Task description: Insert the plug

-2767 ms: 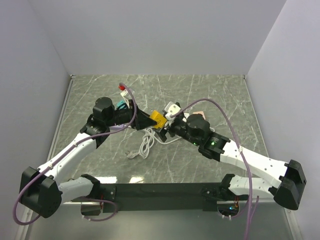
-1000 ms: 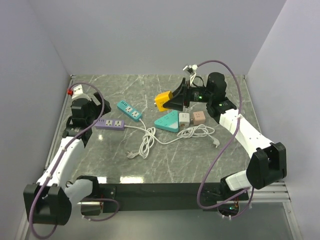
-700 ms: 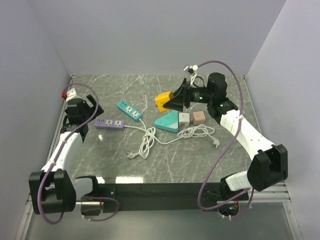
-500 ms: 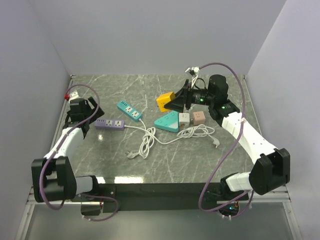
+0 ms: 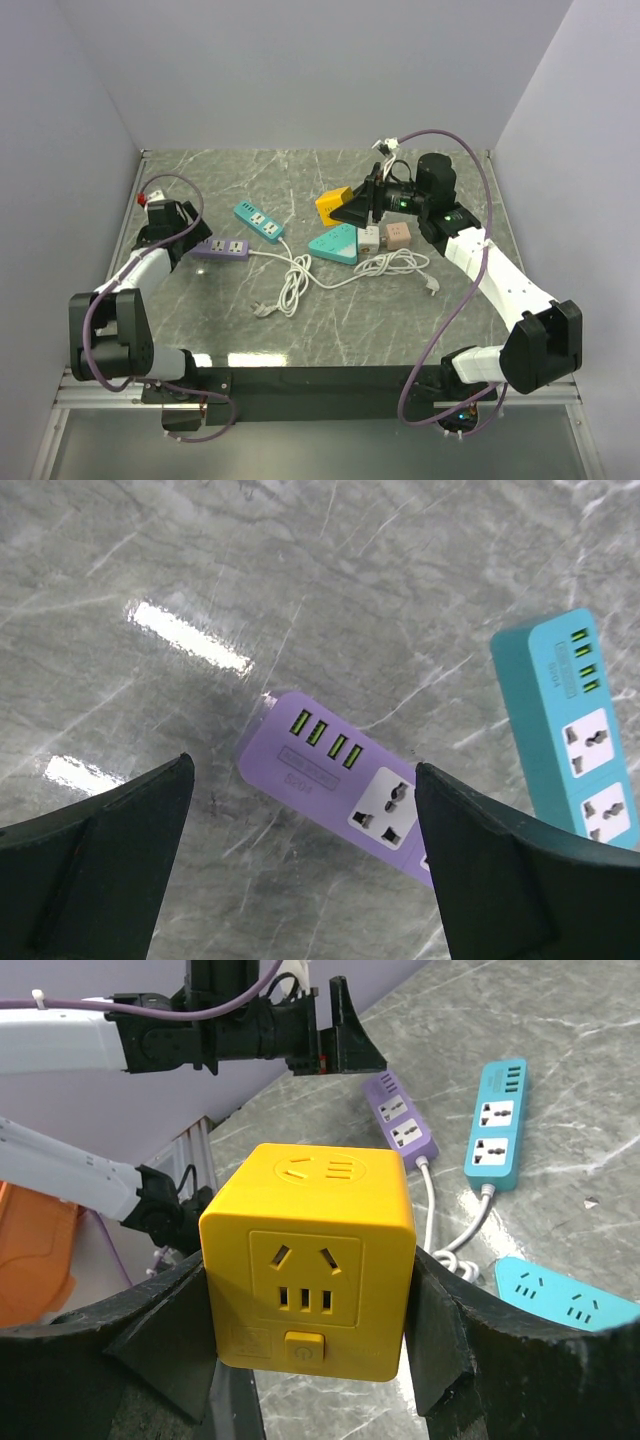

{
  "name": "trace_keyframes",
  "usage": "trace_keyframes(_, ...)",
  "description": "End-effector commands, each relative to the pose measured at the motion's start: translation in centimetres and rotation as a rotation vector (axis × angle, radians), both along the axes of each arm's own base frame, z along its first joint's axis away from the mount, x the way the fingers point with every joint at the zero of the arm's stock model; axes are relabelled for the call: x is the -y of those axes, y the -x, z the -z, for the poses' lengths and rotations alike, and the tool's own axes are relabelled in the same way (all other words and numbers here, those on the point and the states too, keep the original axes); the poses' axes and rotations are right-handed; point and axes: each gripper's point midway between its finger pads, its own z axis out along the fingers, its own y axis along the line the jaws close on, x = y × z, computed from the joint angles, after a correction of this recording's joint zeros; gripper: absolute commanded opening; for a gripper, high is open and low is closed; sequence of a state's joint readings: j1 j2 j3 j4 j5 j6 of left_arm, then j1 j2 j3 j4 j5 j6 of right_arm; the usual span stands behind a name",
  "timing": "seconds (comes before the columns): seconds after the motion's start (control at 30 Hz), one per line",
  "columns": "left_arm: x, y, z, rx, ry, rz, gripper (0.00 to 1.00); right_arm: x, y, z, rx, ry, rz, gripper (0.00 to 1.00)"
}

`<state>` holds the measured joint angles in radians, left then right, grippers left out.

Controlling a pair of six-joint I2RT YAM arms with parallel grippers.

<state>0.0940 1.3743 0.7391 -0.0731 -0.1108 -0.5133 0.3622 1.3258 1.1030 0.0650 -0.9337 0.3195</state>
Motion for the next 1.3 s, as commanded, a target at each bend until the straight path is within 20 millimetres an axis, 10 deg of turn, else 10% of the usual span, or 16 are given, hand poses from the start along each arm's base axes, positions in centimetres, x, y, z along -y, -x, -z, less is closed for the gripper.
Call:
trace_keyframes(0.0,-0.3,-1.2,-0.9,0.030,-0.005,-0.004,0.98,-0.1,0.0,-1.6,0.067,-0.015,0.003,0.00)
trace_keyframes(1.27,5.9,-3.9,2.1,-0.042,0.026,0.159,0.99,1.0,0.6,-1.5,0.092,0.021,0.062,0.00)
